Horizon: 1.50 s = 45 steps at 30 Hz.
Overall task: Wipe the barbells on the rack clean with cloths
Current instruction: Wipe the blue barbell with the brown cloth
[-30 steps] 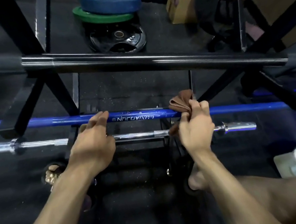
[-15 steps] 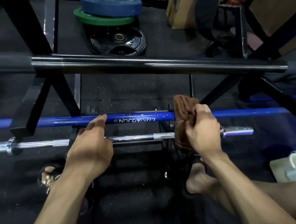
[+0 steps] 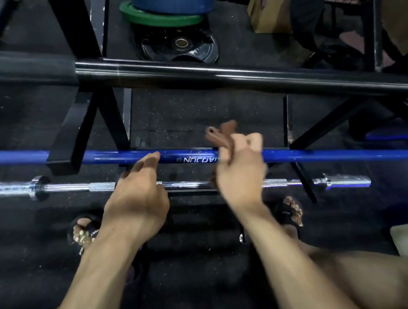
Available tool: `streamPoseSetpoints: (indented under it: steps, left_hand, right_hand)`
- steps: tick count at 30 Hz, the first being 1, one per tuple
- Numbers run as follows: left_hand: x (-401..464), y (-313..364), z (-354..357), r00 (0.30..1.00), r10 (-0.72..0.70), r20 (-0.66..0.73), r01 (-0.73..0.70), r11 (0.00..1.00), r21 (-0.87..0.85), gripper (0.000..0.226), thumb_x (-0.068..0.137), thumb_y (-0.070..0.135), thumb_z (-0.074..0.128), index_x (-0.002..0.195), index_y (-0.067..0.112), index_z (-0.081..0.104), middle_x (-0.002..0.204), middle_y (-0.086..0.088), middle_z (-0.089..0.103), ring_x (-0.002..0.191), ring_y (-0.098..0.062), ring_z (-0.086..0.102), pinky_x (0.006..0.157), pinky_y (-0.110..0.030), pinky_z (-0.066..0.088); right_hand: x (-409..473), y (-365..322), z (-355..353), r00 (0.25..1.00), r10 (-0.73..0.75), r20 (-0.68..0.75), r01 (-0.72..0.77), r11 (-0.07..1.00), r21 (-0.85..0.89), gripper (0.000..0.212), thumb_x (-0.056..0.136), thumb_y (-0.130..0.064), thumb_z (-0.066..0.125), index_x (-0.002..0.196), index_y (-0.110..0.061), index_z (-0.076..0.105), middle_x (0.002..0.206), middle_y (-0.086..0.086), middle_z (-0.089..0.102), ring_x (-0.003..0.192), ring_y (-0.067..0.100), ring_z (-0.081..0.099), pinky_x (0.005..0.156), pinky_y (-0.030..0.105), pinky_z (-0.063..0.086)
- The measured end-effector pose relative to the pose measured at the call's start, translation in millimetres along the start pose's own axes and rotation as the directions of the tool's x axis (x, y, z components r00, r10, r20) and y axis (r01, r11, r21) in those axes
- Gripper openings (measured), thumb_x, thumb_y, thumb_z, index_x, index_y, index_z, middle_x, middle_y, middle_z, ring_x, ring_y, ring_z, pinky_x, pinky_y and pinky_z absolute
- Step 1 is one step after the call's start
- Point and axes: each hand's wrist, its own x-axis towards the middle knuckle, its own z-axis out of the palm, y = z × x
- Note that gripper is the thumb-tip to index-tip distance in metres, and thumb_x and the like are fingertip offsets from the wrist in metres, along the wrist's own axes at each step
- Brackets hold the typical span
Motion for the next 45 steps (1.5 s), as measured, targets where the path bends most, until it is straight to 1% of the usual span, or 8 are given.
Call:
streamPoseSetpoints:
  steps: [7, 14, 17, 22, 27, 32, 39, 45]
  left_hand:
    - [2, 5, -3, 1.000, -0.020, -0.015, 0.020, 1.000, 0.007, 0.064, 0.098, 0.011, 0.044, 0.159, 0.023, 0.027, 0.160, -0.006, 0.039, 0.144, -0.031, 0.038, 0.120, -0.043, 0.029]
    - [-1, -3, -6, 1.000, -0.022, -0.005, 0.022, 0.999, -0.026, 0.063, 0.099, 0.012, 0.042, 0.159, 0.025, 0.027, 0.160, -0.002, 0.039, 0.144, -0.027, 0.038, 0.119, -0.045, 0.033]
    - [-1, -3, -8, 1.000, -0.026, -0.009, 0.025, 1.000, -0.017, 0.063, 0.099, 0.013, 0.044, 0.159, 0.024, 0.027, 0.158, -0.003, 0.041, 0.142, -0.027, 0.039, 0.117, -0.046, 0.035]
    - [-1, -2, -9, 0.999, -0.032, -0.008, 0.032, 0.999, -0.008, 0.064, 0.099, 0.013, 0.045, 0.160, 0.024, 0.026, 0.159, -0.005, 0.041, 0.142, -0.030, 0.039, 0.116, -0.047, 0.035]
    - [-2, -8, -12, 0.999, -0.036, -0.006, 0.036, 0.999, -0.022, 0.064, 0.100, 0.012, 0.042, 0.160, 0.025, 0.024, 0.159, -0.003, 0.040, 0.143, -0.027, 0.038, 0.115, -0.045, 0.036]
    - [-6, -10, -14, 0.999, -0.050, -0.009, 0.050, 0.997, -0.055, 0.063, 0.101, 0.008, 0.041, 0.160, 0.024, 0.026, 0.157, -0.005, 0.043, 0.143, -0.026, 0.038, 0.118, -0.040, 0.032]
    - [-5, -11, -20, 0.998, -0.017, -0.060, 0.009, 0.992, -0.126, 0.055, 0.098, 0.005, 0.044, 0.152, 0.018, 0.043, 0.147, -0.012, 0.054, 0.135, -0.032, 0.047, 0.110, -0.034, 0.033]
    - [-7, -26, -26, 0.993, -0.078, -0.093, 0.065, 0.989, -0.135, 0.055, 0.098, 0.005, 0.042, 0.152, 0.018, 0.045, 0.149, -0.008, 0.053, 0.137, -0.027, 0.047, 0.113, -0.035, 0.035]
  right_hand:
    - [9, -12, -2, 0.892, -0.354, 0.281, 0.401, 0.907, -0.129, 0.016, 0.099, -0.010, 0.047, 0.112, -0.012, 0.058, 0.107, 0.001, 0.041, 0.067, 0.024, 0.052, 0.065, 0.041, 0.041]
    - [10, 39, -36, 0.996, -0.006, -0.084, -0.005, 0.991, -0.134, 0.024, 0.095, -0.006, 0.052, 0.114, -0.005, 0.067, 0.110, 0.014, 0.057, 0.086, 0.028, 0.060, 0.083, 0.028, 0.041]
    - [-2, -22, 5, 0.996, -0.082, 0.027, 0.082, 0.997, 0.007, 0.017, 0.097, -0.005, 0.051, 0.105, -0.010, 0.065, 0.103, -0.001, 0.049, 0.072, 0.004, 0.042, 0.079, 0.007, 0.040]
    - [7, -57, 21, 0.953, -0.182, 0.241, 0.197, 0.980, -0.037, 0.020, 0.101, -0.018, 0.051, 0.115, -0.014, 0.065, 0.107, -0.001, 0.053, 0.089, 0.016, 0.047, 0.083, 0.028, 0.040]
    - [26, 19, -32, 0.995, -0.081, 0.057, 0.097, 0.919, -0.382, 0.026, 0.100, -0.020, 0.049, 0.121, -0.015, 0.062, 0.116, 0.008, 0.058, 0.098, 0.033, 0.062, 0.080, 0.039, 0.046]
    - [8, -7, -8, 1.000, 0.031, -0.005, -0.031, 0.941, -0.338, 0.026, 0.101, -0.021, 0.048, 0.124, -0.014, 0.058, 0.125, 0.008, 0.051, 0.090, 0.033, 0.063, 0.073, 0.033, 0.036]
    - [-18, -84, 53, 0.940, -0.257, 0.225, 0.263, 0.965, 0.005, 0.021, 0.097, -0.018, 0.052, 0.113, -0.012, 0.063, 0.112, 0.007, 0.055, 0.086, 0.034, 0.061, 0.076, 0.040, 0.050]
    - [15, 16, -12, 0.972, -0.236, 0.017, 0.234, 0.949, -0.213, 0.021, 0.090, -0.019, 0.058, 0.109, -0.014, 0.067, 0.105, 0.009, 0.062, 0.094, 0.030, 0.060, 0.076, 0.034, 0.037]
